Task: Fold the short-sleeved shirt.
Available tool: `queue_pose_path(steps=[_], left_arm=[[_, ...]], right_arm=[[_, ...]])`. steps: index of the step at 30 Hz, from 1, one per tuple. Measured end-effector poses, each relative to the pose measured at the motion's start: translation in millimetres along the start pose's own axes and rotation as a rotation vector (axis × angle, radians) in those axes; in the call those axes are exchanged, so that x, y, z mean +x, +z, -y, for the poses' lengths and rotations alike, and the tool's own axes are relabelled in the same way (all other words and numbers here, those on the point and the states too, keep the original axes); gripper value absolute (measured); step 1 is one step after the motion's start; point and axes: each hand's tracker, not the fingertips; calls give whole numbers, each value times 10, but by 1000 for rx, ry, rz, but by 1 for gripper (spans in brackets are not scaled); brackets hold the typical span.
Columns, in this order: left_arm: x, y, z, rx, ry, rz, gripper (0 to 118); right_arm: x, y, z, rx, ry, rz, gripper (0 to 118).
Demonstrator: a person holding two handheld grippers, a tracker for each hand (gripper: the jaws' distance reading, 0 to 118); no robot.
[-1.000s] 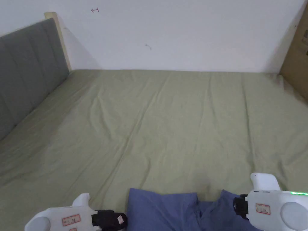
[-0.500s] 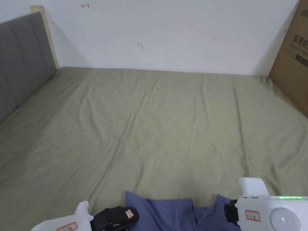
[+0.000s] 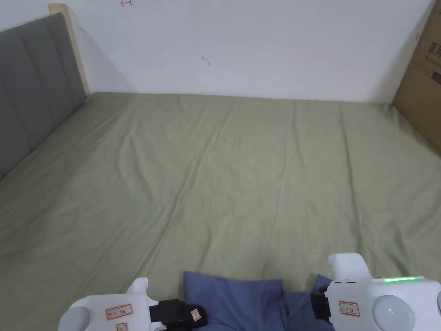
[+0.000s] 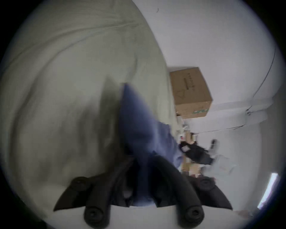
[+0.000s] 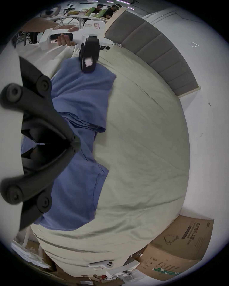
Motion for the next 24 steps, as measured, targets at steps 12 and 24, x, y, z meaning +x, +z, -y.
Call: queue_pose_path(steps=[12,24], left_arm=[[-427,943,-315,143,98,36,10],[-225,1729,-335,235,16,-139,10]], right_arm=[[103,2,-141,11,-20,9,0],[223,-35,-87,24,-54,-5,0]])
